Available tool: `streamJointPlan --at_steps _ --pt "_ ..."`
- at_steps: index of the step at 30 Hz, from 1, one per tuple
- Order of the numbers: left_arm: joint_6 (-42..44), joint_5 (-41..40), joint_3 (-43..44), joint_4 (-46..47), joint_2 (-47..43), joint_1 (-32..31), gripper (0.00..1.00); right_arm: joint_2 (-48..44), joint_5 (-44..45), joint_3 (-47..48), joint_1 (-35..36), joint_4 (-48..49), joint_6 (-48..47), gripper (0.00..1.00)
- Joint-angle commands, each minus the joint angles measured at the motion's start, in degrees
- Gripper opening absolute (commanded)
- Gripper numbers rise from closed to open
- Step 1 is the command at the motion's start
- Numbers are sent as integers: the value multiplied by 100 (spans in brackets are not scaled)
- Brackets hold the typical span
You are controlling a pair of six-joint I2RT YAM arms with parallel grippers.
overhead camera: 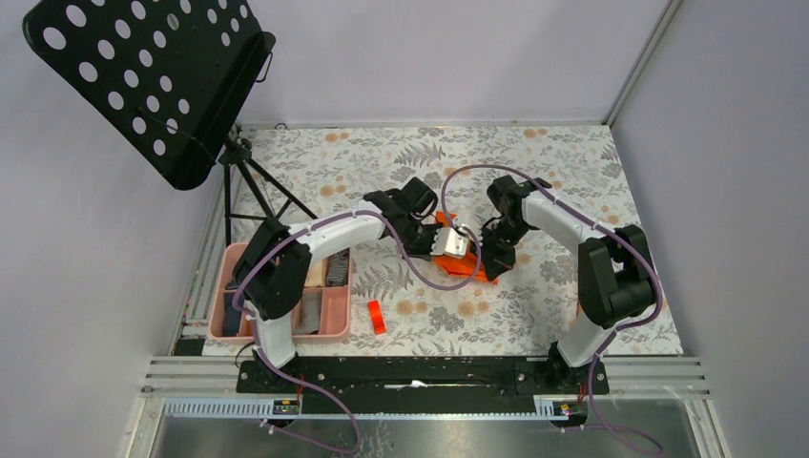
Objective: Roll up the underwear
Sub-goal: Fold the underwear at the center of the board.
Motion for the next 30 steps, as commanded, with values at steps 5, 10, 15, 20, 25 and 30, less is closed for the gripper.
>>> streamJointPlan --at_steps 5,10,15,20,25,30 --pt "-2 69 830 -145 401 323 0 144 -787 827 -619 -860 -65 0" --pt "-216 -110 1387 458 775 416 0 359 -939 997 -924 -911 -75 0" --pt "-239 -217 2308 442 1414 439 0 578 -1037 1124 -1204 -911 -23 0" --pt "-186 -409 2816 380 1939 467 0 941 -1068 1353 -1539 -862 49 0" --pt "-469 -472 3090 569 2218 514 0 1450 -1184 1723 -1812 -838 189 0" --pt "-705 -573 3464 687 2509 514 0 1812 -1206 2131 -1879 -995 251 0"
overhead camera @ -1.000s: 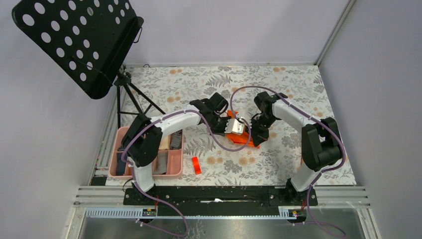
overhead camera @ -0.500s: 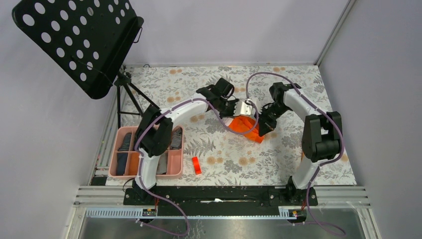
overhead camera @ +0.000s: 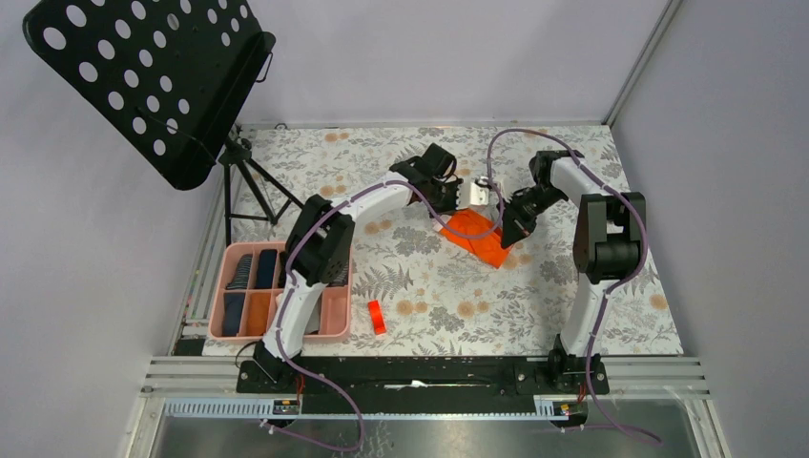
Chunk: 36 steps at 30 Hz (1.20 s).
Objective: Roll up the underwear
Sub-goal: Fold the underwear at the center of the board.
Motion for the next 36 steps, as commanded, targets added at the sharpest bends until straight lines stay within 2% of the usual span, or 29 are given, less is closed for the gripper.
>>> streamJointPlan --at_steps 1,11,21,24,26,29,33,36 --pt "-305 -307 603 273 259 77 0 194 -179 482 -71 -386 29 0" --pt "-443 -479 1154 430 837 95 0 1118 -105 1299 -294 -609 134 0" --pt "-1013 -884 1549 988 1324 96 0 2113 -284 2335 -540 -577 825 0" --pt "-1187 -1039 1503 1175 1277 97 6 1986 -284 2325 -540 -425 1052 9" --pt "-1237 -1046 1491 1184 1223 96 9 1822 -320 2361 -540 -385 1188 20" --pt "-1368 -993 1466 1197 1100 94 10 1467 -283 2370 -544 -300 1332 32" --pt "-1526 -919 1400 1243 1005 94 10 1084 -112 2173 -540 -46 1352 39" --pt "-1625 -884 1344 1256 938 95 6 1022 15 2081 -540 44 1321 40"
